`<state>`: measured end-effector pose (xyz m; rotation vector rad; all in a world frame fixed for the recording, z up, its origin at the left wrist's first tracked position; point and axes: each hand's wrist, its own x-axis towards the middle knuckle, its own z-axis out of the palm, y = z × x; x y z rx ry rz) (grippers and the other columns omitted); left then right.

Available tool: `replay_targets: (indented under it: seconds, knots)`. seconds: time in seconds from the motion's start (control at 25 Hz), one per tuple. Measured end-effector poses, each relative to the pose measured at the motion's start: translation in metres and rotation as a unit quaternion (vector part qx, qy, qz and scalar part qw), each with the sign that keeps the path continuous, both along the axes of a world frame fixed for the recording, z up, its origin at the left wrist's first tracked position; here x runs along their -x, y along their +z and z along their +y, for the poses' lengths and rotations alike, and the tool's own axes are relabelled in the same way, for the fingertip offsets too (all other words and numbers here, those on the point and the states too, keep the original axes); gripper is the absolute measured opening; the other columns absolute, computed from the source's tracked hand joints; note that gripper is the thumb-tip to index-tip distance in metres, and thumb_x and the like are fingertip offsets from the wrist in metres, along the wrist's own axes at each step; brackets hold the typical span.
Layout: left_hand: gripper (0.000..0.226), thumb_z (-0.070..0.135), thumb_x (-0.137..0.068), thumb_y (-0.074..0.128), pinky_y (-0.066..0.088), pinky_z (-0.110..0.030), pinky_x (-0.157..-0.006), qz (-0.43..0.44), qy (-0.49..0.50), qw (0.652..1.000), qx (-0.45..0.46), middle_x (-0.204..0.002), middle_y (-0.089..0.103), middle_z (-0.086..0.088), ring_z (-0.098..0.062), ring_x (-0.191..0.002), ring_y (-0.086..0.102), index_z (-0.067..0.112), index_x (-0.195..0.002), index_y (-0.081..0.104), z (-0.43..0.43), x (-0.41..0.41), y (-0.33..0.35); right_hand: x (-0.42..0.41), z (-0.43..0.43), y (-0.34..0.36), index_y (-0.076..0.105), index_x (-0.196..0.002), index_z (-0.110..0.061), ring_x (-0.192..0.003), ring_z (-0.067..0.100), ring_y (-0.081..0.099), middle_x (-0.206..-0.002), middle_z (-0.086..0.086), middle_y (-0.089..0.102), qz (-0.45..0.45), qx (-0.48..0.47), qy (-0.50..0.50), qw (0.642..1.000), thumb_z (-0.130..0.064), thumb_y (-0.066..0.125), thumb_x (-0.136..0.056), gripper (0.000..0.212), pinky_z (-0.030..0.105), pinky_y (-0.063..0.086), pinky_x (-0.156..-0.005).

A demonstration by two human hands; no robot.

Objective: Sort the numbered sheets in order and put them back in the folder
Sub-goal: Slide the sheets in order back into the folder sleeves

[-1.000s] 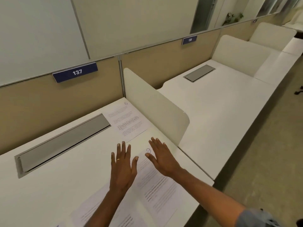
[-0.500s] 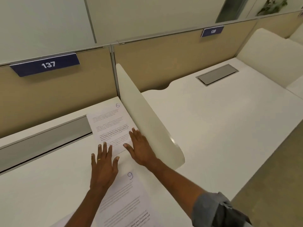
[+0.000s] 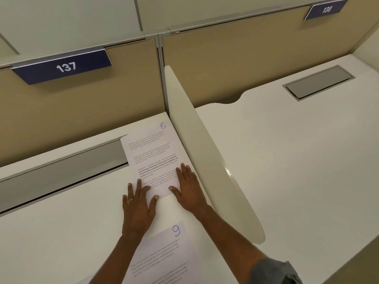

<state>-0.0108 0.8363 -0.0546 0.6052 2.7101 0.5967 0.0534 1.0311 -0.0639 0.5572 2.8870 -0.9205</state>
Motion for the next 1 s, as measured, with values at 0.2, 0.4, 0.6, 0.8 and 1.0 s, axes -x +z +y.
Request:
replay_targets:
  seconds: [0.2,0.4,0.6,0.8,1.0]
  knots:
    - [0.027,0.029,-0.098,0.065,0.023,-0.044,-0.121,-0.017,0.078,0.990,-0.117,-0.165,0.029,-0.012,-0.032,-0.153,0.021,0.013,-0.120,0.064,0.020,0.009,0.002,0.001,-0.004,-0.009,0.017,-0.162,-0.010,-0.158,0.023,-0.004,-0.170,0.009,0.002,0.016,-0.020,-0.011,1.000,-0.070,0.006,-0.097,0.089,0.038,0.000,-0.127]
    - [0.016,0.012,-0.092,0.073,0.025,-0.027,-0.113,0.004,0.131,0.974,-0.184,-0.146,0.049,-0.018,-0.031,-0.139,0.042,0.009,-0.107,0.068,0.033,0.028,0.002,0.001,-0.001,-0.015,0.022,-0.161,-0.009,-0.158,0.022,0.000,-0.171,0.009,0.007,0.039,-0.011,-0.027,0.999,-0.058,0.026,-0.102,0.076,0.038,0.003,-0.128]
    - [0.046,0.018,-0.091,0.075,0.055,-0.015,-0.080,-0.078,0.184,0.949,-0.242,-0.138,0.050,-0.012,-0.029,-0.094,0.067,0.006,-0.131,0.054,0.041,0.054,0.012,0.000,-0.001,-0.017,0.020,-0.162,-0.010,-0.158,0.021,-0.002,-0.171,0.007,0.005,0.037,-0.003,-0.022,0.999,-0.056,0.028,-0.102,0.075,0.039,0.003,-0.129]
    - [0.057,0.027,-0.094,0.071,0.041,-0.055,-0.106,-0.020,0.094,0.990,-0.107,-0.145,0.052,-0.011,-0.033,-0.130,0.048,0.012,-0.144,0.048,0.047,0.067,0.007,0.000,0.002,-0.016,0.018,-0.162,-0.011,-0.158,0.020,-0.003,-0.171,0.006,0.003,0.036,0.006,-0.018,0.999,-0.055,0.026,-0.102,0.075,0.037,0.001,-0.128]
    - [0.081,0.026,-0.086,0.081,0.029,-0.060,-0.115,-0.021,0.161,0.983,-0.083,-0.155,0.034,-0.023,-0.045,-0.140,0.031,0.004,-0.150,0.036,0.050,0.069,0.006,-0.001,0.002,-0.017,0.016,-0.162,-0.011,-0.158,0.020,-0.006,-0.171,0.006,0.001,0.032,-0.008,-0.007,0.999,-0.053,0.025,-0.101,0.075,0.036,-0.001,-0.128]
